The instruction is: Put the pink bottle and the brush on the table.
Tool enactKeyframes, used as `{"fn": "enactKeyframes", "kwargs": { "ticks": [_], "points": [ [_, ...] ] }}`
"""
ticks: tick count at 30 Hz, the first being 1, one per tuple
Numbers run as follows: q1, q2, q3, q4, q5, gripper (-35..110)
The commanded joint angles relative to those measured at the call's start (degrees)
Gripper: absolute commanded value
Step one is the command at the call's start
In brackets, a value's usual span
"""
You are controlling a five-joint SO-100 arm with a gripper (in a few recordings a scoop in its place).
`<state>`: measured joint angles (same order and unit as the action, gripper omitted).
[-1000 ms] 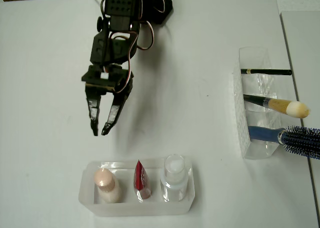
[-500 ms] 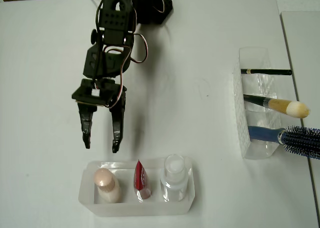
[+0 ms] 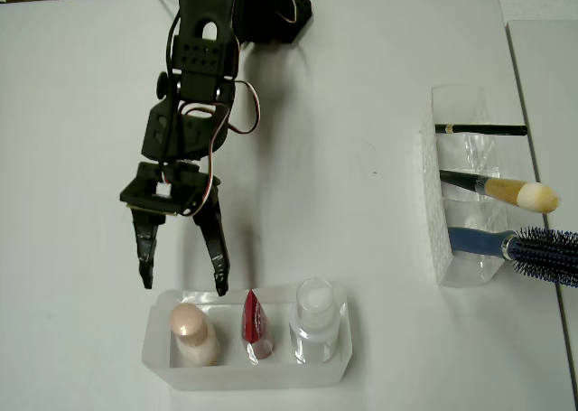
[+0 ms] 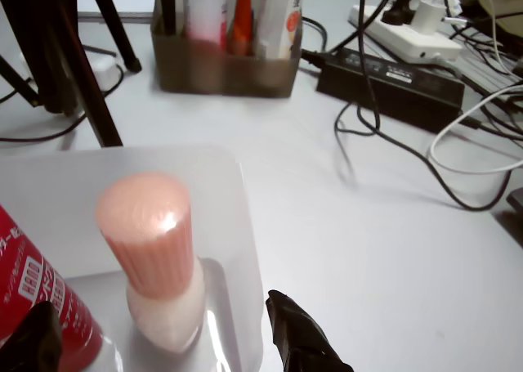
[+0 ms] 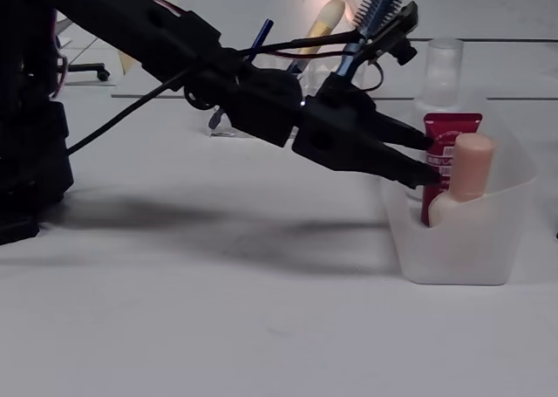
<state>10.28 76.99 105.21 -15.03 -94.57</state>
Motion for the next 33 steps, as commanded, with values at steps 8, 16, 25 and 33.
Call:
{"fn": "enactKeyframes", "kwargs": {
  "ticks": [8,16,25,33],
  "points": [
    [0.09,-4.57,-9.49,-2.11,-4.31,44],
    [-0.62,-9.58,-14.06,-5.89,-5.89,45],
    [-0.62,-16.52,-20.74,-7.65,-6.77,45],
    [-0.62,-20.92,-23.55,-11.6,-6.86,43]
  ]
}}
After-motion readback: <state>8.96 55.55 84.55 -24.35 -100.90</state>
